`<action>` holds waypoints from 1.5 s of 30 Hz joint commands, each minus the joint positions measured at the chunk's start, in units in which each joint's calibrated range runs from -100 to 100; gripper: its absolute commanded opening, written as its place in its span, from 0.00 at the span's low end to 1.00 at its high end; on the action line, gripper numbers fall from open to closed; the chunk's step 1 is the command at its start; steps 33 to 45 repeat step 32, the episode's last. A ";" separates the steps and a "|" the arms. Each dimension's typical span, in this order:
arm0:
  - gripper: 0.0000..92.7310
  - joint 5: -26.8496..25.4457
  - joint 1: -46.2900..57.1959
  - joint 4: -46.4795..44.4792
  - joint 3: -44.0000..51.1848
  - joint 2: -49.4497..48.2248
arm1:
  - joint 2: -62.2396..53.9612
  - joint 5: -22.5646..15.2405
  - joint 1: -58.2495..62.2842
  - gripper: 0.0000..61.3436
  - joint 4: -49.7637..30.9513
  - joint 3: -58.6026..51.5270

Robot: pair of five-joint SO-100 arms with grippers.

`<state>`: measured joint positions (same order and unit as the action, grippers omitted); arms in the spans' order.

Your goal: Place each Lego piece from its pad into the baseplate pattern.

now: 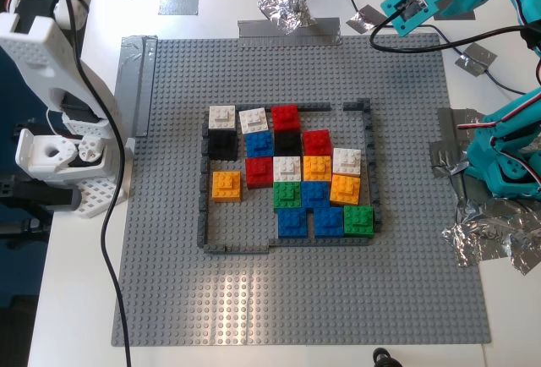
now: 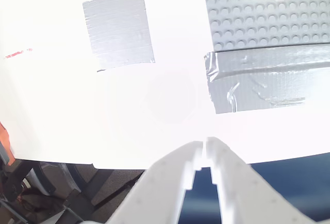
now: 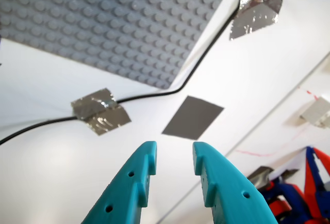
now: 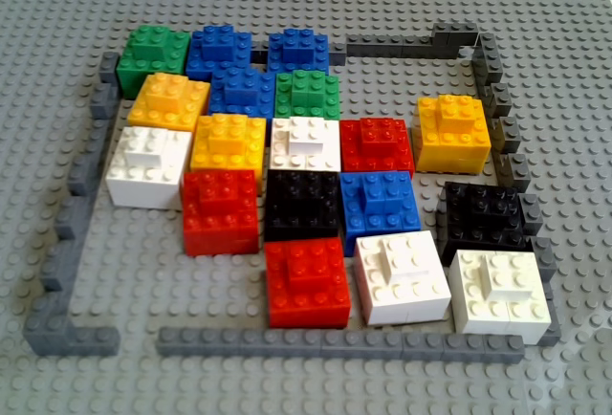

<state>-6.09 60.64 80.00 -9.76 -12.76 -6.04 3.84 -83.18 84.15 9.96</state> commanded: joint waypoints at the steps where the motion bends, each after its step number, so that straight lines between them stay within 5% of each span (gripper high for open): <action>1: 0.09 -0.09 3.38 -0.42 0.95 -2.26 | 5.19 -1.56 0.01 0.00 4.38 10.58; 6: 0.09 -0.09 5.56 -0.42 1.04 -2.26 | 8.96 -1.86 0.23 0.00 7.87 17.53; 45: 0.09 0.06 10.35 -0.50 0.50 -1.40 | 8.96 -1.66 -0.21 0.00 8.85 16.54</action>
